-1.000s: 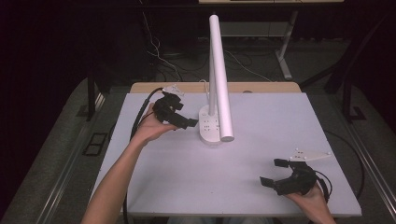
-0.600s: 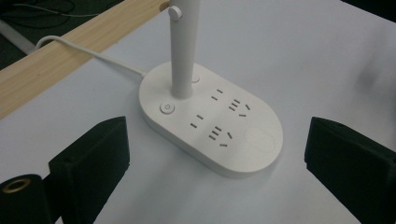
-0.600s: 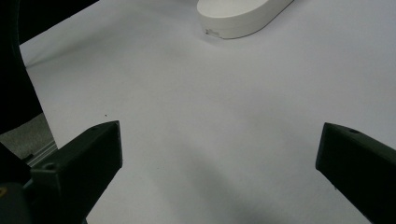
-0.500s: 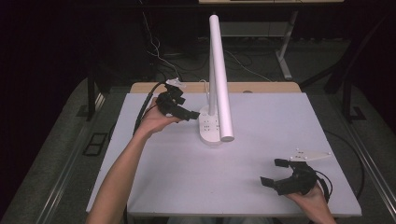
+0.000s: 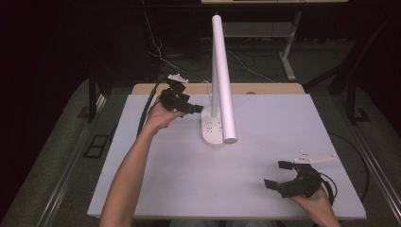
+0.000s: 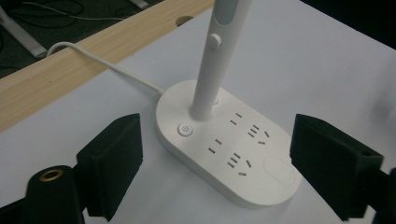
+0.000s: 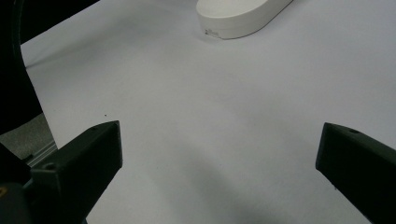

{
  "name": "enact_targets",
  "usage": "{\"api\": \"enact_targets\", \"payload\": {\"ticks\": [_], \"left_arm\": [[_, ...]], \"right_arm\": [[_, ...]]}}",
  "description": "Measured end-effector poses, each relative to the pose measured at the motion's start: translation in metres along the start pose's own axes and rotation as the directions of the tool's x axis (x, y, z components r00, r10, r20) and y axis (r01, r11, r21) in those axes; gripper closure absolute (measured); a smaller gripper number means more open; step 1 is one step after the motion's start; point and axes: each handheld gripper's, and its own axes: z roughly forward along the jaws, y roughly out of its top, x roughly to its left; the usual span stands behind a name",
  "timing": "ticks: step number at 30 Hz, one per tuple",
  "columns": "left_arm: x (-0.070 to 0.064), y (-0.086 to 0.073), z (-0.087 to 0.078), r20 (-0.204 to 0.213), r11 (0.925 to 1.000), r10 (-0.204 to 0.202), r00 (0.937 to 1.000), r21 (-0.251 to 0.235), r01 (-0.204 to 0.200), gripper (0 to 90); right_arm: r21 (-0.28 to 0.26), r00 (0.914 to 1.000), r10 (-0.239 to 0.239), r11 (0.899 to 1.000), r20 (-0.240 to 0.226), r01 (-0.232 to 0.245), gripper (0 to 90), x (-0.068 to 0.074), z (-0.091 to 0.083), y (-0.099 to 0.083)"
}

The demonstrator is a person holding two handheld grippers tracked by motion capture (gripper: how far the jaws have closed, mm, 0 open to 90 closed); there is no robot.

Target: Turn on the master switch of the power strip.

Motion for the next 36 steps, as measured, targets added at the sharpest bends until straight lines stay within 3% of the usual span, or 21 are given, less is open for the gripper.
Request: {"api": "enact_targets", "payload": {"ticks": [7,13,17,21,24,25,29,31,33,36], "left_arm": [[0.009,-0.003,0.012,0.016,0.9965,-0.079,0.9968,-0.027,0.079,25.0],[0.016,-0.005,0.022,0.018,0.9868,-0.140,0.9900,-0.080,0.141,35.7],[0.019,-0.006,0.028,0.007,0.9815,-0.171,0.9853,-0.087,0.171,40.8],[0.019,-0.007,0.035,0.004,0.9785,-0.187,0.9824,-0.088,0.186,46.1],[0.019,-0.008,0.040,-0.004,0.9793,-0.184,0.9829,-0.086,0.183,46.7],[0.019,-0.008,0.041,-0.011,0.9827,-0.173,0.9849,-0.069,0.172,48.3],[0.018,-0.009,0.049,-0.006,0.9798,-0.189,0.9820,-0.068,0.188,53.5],[0.020,-0.010,0.052,-0.011,0.9844,-0.172,0.9850,-0.039,0.172,54.8],[0.019,-0.012,0.057,-0.011,0.9784,-0.202,0.9794,-0.049,0.201,56.4],[0.020,-0.014,0.061,-0.010,0.9790,-0.201,0.9795,-0.036,0.201,59.5]], "right_arm": [[0.005,1.0000,-0.003,1.000,-0.005,0.003,0.0,0.000,0.001,0.000],[0.007,1.0000,-0.002,1.000,-0.008,0.002,0.0,0.000,0.001,-0.001],[0.004,1.0000,-0.002,1.000,-0.005,0.002,0.0,0.000,0.000,-0.001],[0.004,1.0000,-0.001,1.000,-0.005,0.001,0.0,-0.001,0.000,-0.001],[0.005,1.0000,-0.004,1.000,-0.006,0.004,0.0,0.000,0.000,-0.001],[0.004,1.0000,-0.006,1.000,-0.006,0.006,0.0,0.000,0.000,-0.001],[0.004,0.9999,-0.006,1.000,-0.010,0.006,0.0,0.001,0.001,-0.001],[0.005,0.9999,-0.011,1.000,-0.009,0.011,0.0,0.001,0.001,0.000],[0.005,0.9999,-0.007,1.000,-0.014,0.007,0.0,0.001,0.002,0.000],[0.009,0.9998,-0.009,1.000,-0.016,0.010,0.0,0.002,0.002,0.000]]}}
